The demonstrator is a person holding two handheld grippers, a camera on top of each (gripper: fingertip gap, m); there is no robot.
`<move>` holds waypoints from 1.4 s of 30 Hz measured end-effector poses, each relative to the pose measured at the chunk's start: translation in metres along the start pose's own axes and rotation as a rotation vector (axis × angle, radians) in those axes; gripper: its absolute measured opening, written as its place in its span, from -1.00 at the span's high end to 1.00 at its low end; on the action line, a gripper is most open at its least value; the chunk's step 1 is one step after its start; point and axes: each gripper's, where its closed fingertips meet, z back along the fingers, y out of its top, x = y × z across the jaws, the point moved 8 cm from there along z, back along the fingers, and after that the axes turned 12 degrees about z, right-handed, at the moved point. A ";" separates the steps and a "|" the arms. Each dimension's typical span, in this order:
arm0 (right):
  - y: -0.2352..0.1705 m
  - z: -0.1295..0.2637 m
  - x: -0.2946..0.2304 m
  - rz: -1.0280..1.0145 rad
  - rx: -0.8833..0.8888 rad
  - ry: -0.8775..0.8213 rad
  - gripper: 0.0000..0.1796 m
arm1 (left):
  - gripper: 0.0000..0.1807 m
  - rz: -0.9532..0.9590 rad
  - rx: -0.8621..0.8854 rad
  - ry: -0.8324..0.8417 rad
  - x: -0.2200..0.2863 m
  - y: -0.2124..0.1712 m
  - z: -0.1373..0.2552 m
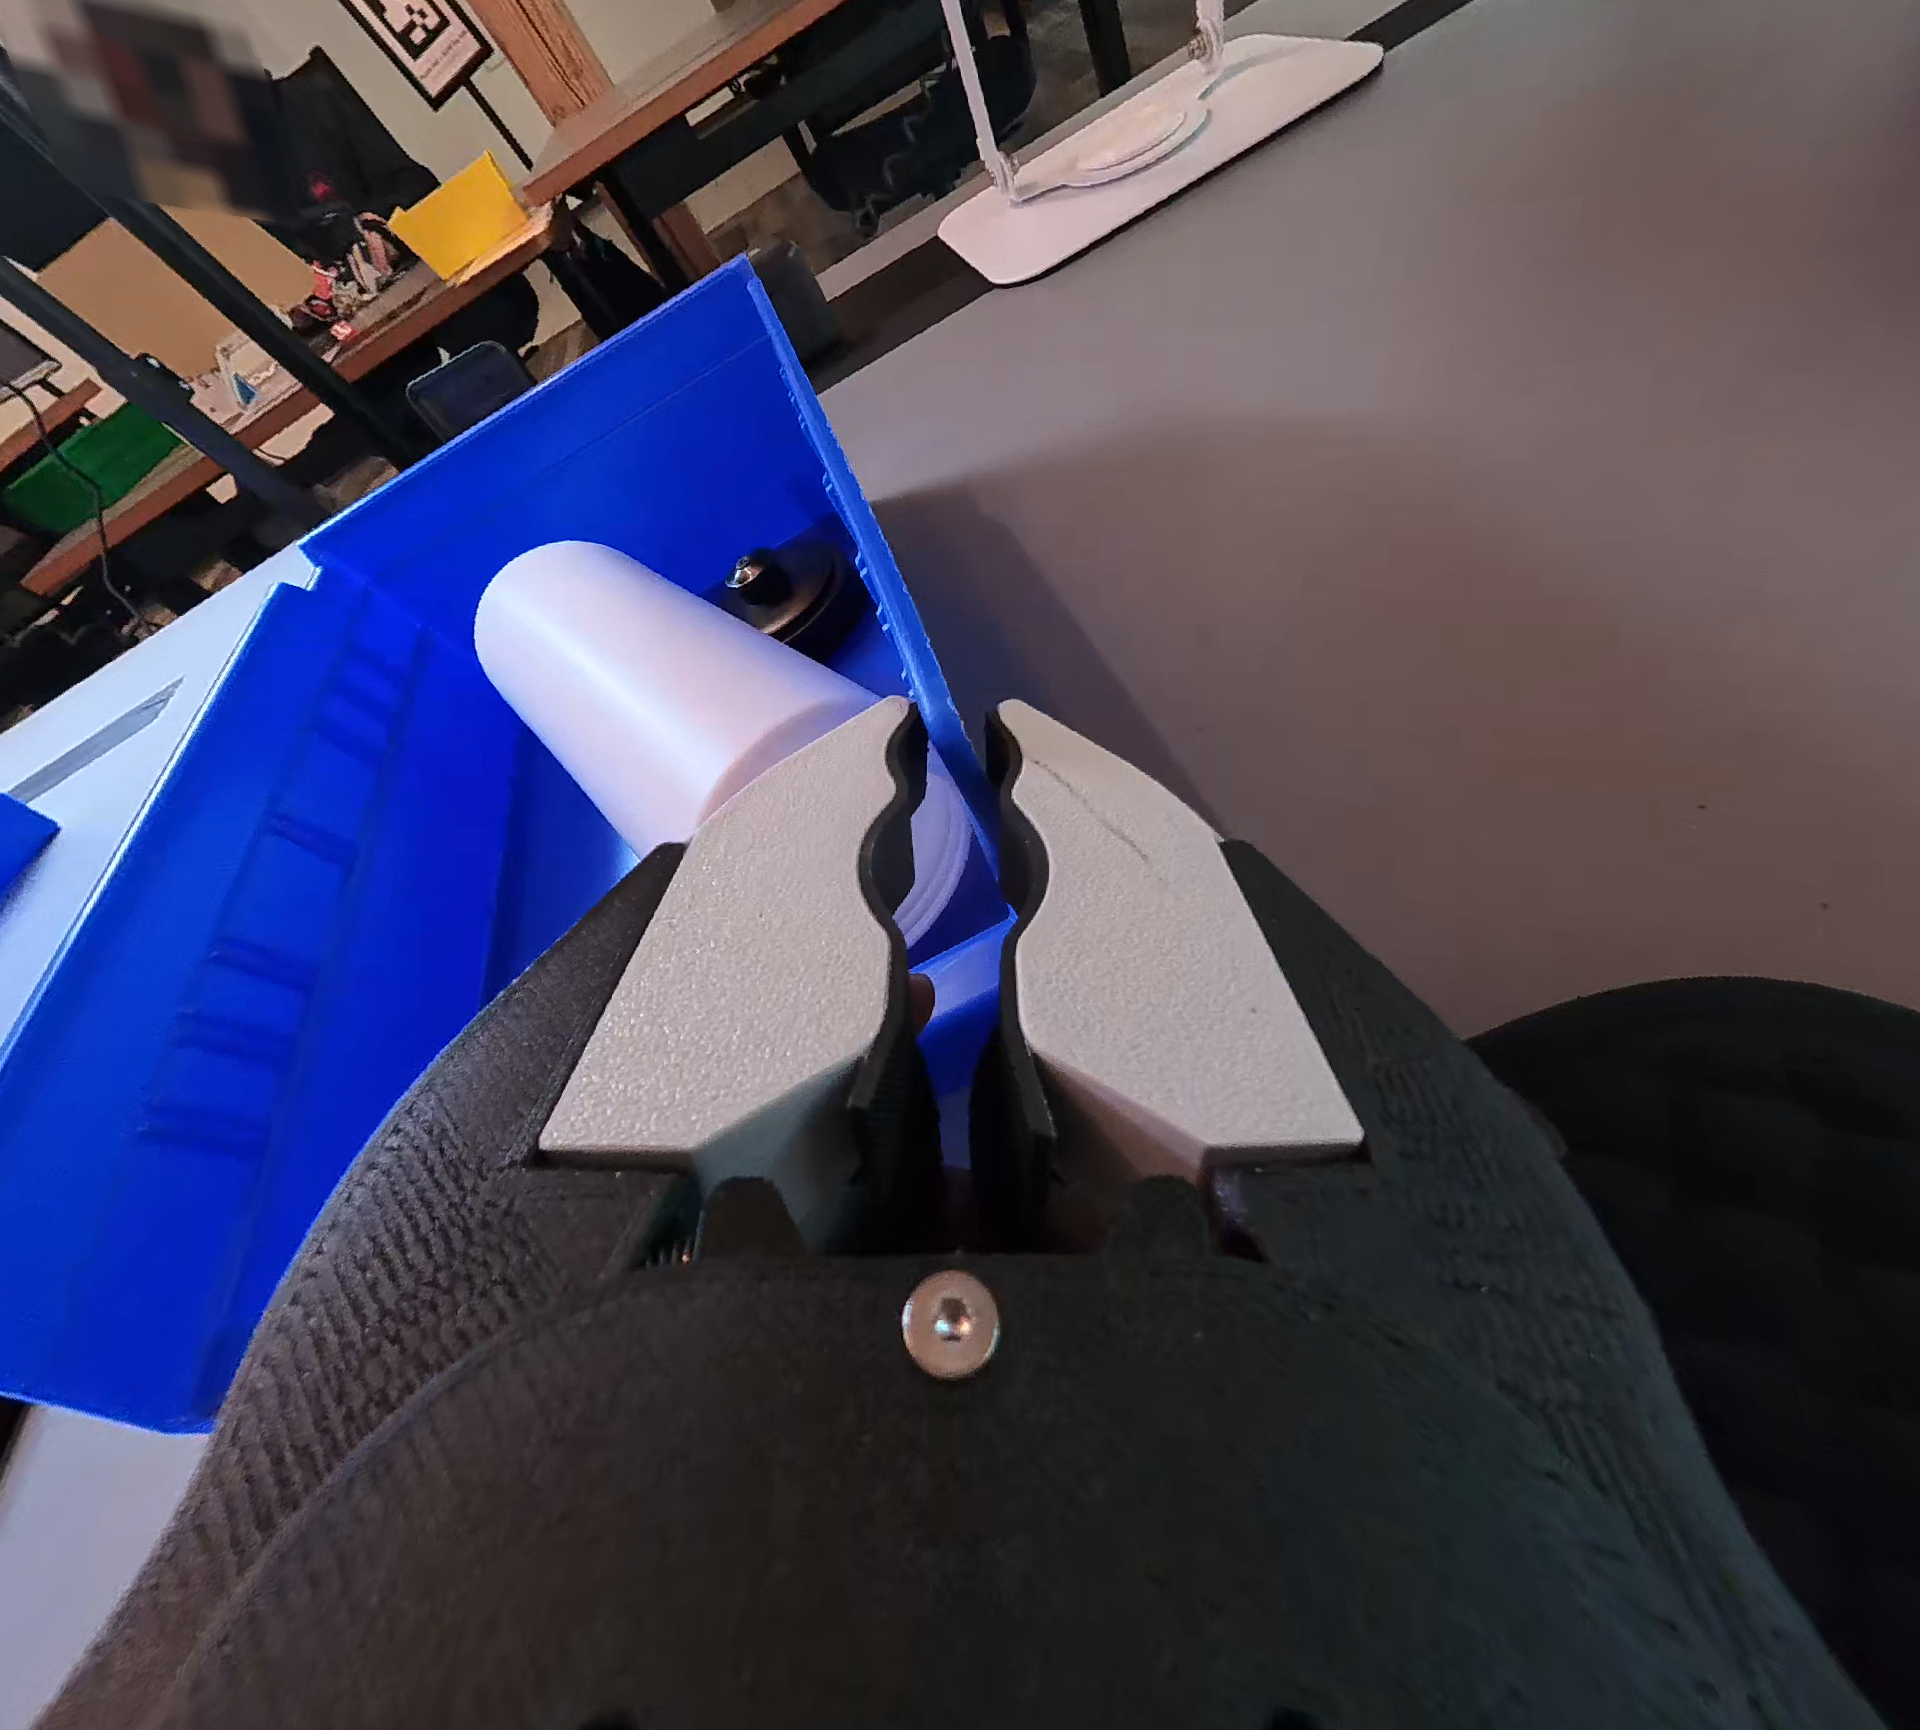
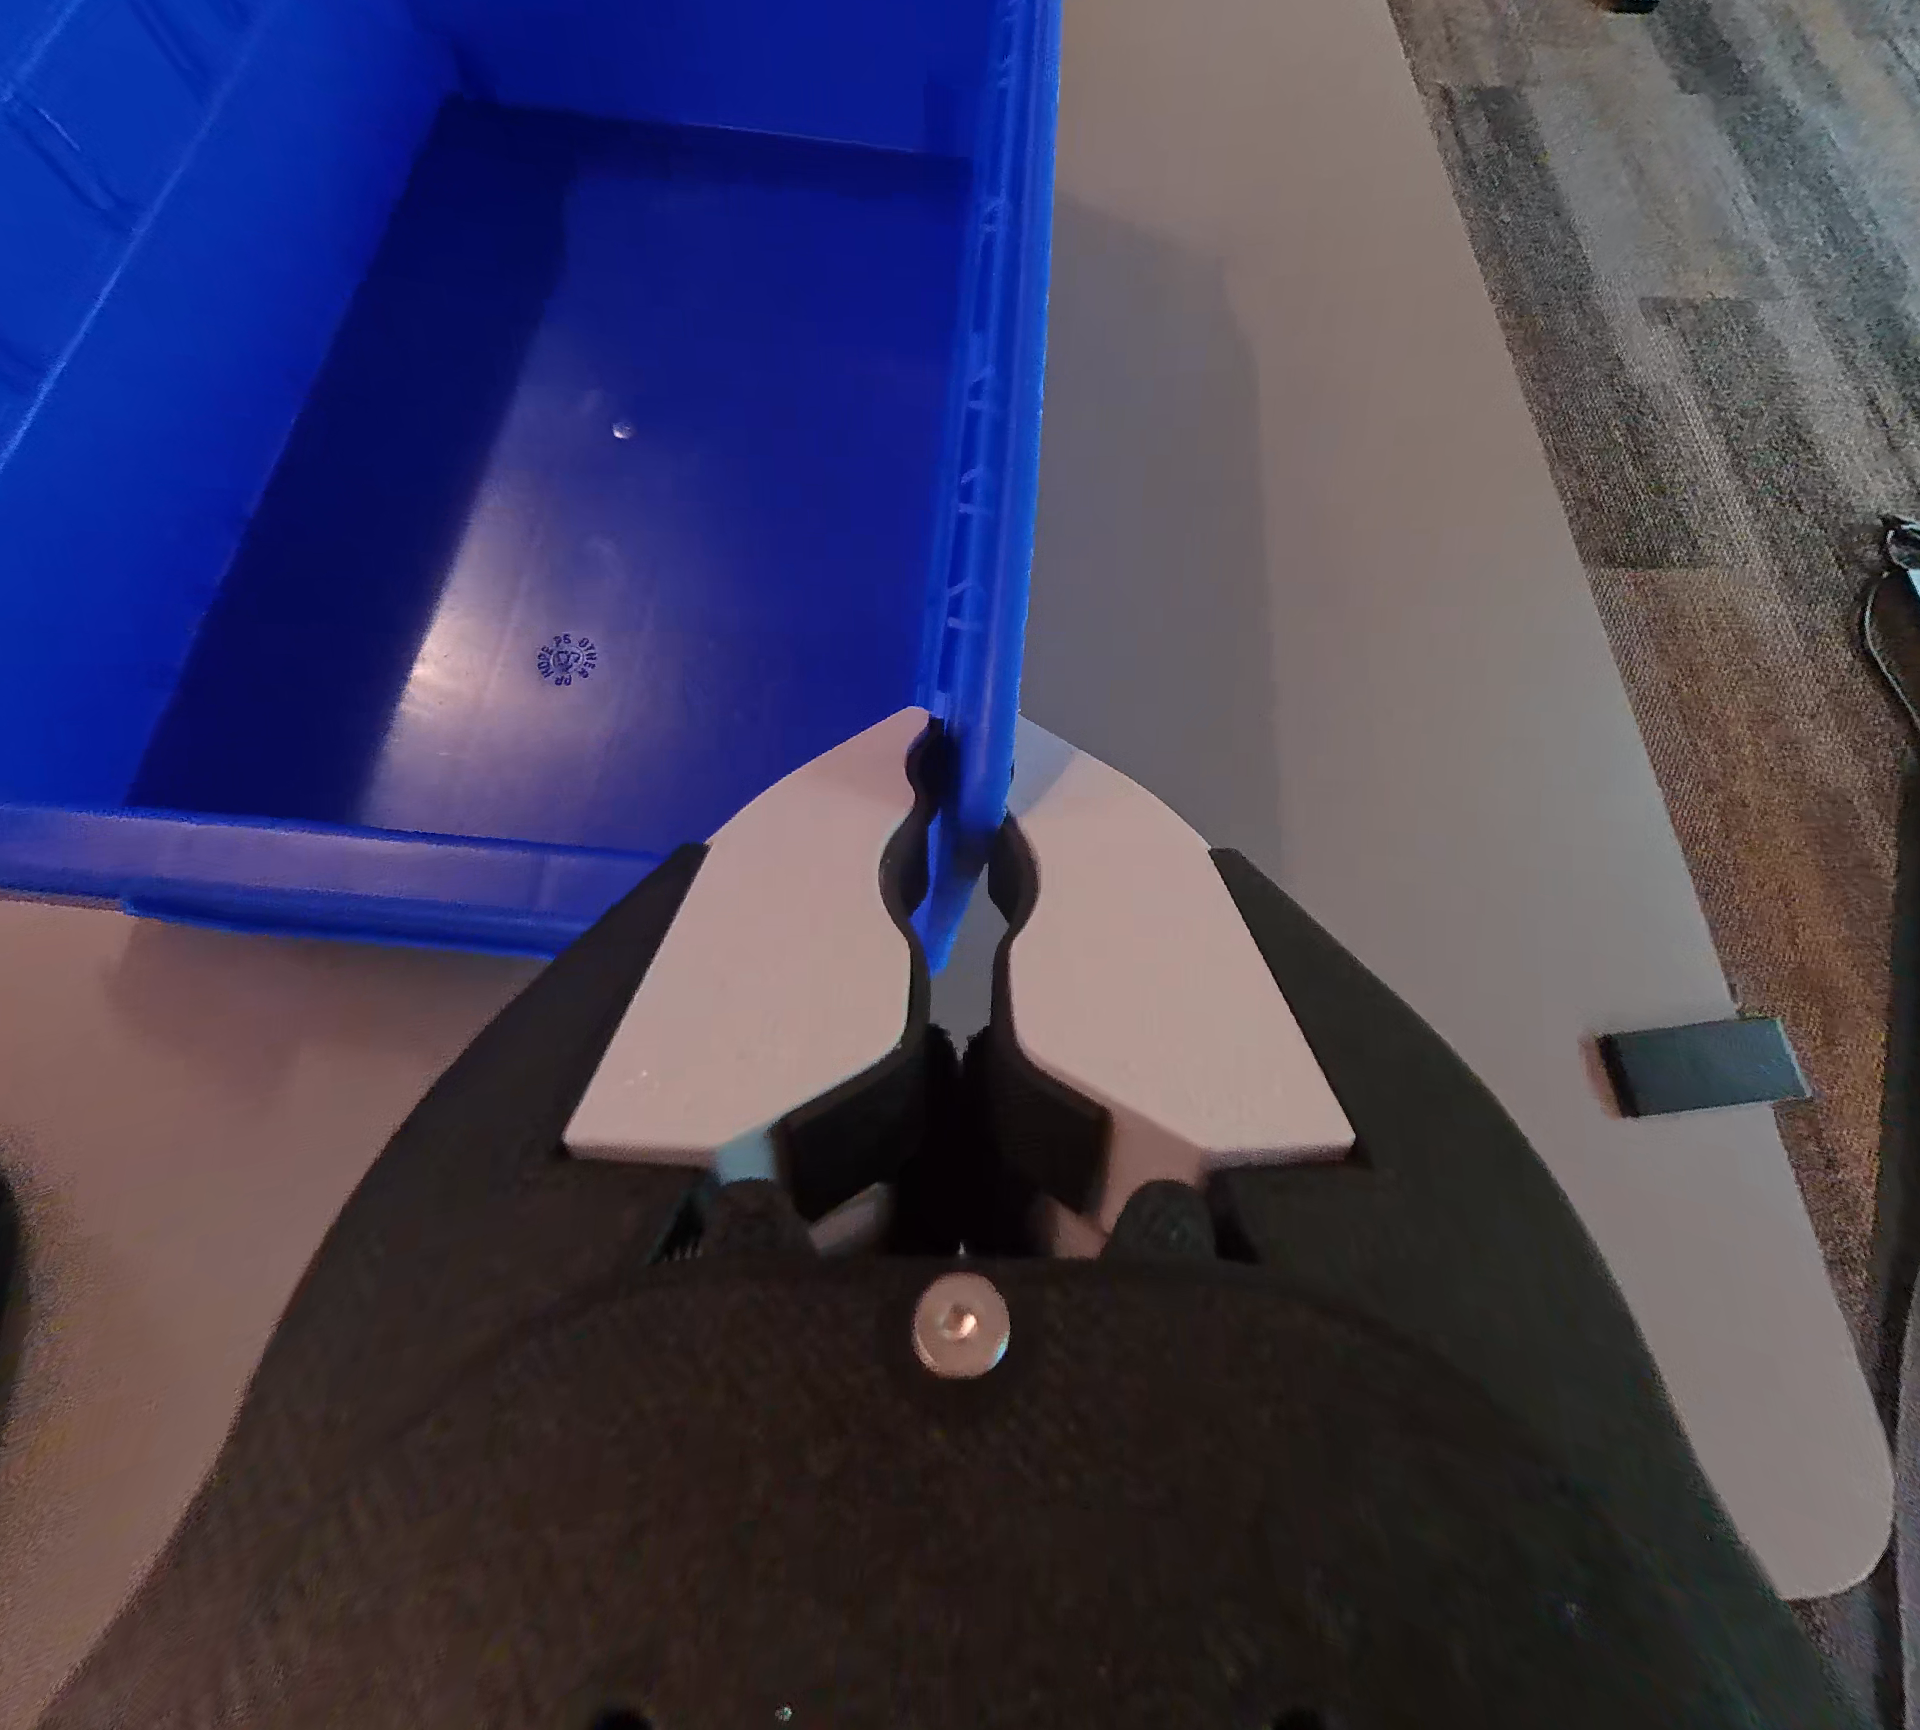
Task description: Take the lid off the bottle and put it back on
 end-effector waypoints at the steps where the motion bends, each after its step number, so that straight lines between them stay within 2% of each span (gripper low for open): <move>1: 0.000 -0.001 0.002 0.007 -0.001 -0.005 0.93 | 0.89 -0.004 -0.002 0.006 0.000 0.000 0.000; 6: 0.000 -0.002 0.007 0.030 -0.005 -0.013 0.83 | 0.87 -0.004 0.004 0.011 0.001 0.000 0.000; 7: 0.002 0.000 0.007 0.031 -0.001 -0.031 0.80 | 0.81 0.019 0.004 -0.008 0.001 0.001 0.001; 10: 0.019 0.019 0.003 0.007 0.110 -0.086 0.40 | 0.61 0.157 0.035 -0.111 0.000 0.014 0.008; 12: 0.040 0.039 -0.004 0.002 0.235 -0.124 0.24 | 0.55 0.235 0.079 -0.169 -0.008 0.031 0.015; 14: 0.069 0.060 -0.022 0.050 0.410 -0.123 0.16 | 0.53 0.230 0.129 -0.212 -0.022 0.049 0.020; 17: 0.113 0.081 -0.065 0.191 0.645 -0.022 0.17 | 0.49 0.058 0.035 -0.361 -0.046 0.064 0.019; 19: 0.133 0.083 -0.098 0.278 0.709 0.088 0.17 | 0.43 -0.111 -0.054 -0.413 -0.062 0.066 0.011; 22: 0.149 0.075 -0.139 0.339 0.747 0.223 0.16 | 0.32 -0.387 -0.187 -0.355 -0.072 0.055 -0.008; 24: 0.153 0.067 -0.157 0.333 0.769 0.284 0.17 | 0.27 -0.450 -0.319 -0.304 -0.067 0.043 -0.016; 27: 0.150 0.053 -0.168 0.324 0.739 0.304 0.19 | 0.27 -0.535 -0.371 -0.227 -0.055 0.028 -0.020; 29: 0.147 0.046 -0.169 0.311 0.708 0.314 0.20 | 0.31 -0.597 -0.371 -0.121 -0.056 0.024 -0.023; 31: 0.144 0.043 -0.167 0.301 0.691 0.320 0.21 | 0.40 -0.611 -0.376 -0.099 -0.054 0.020 -0.026; 34: 0.140 0.044 -0.163 0.311 0.672 0.294 0.21 | 0.70 -0.649 -0.379 -0.093 -0.050 0.014 -0.027; 36: 0.136 0.046 -0.159 0.302 0.675 0.276 0.22 | 0.86 -0.708 -0.349 -0.016 -0.052 0.013 -0.026; 39: 0.130 0.049 -0.154 0.253 0.691 0.295 0.25 | 0.92 -0.780 -0.266 0.104 -0.057 0.020 -0.023; 42: 0.126 0.050 -0.151 0.212 0.694 0.318 0.28 | 0.95 -0.717 -0.170 0.185 -0.070 0.038 -0.017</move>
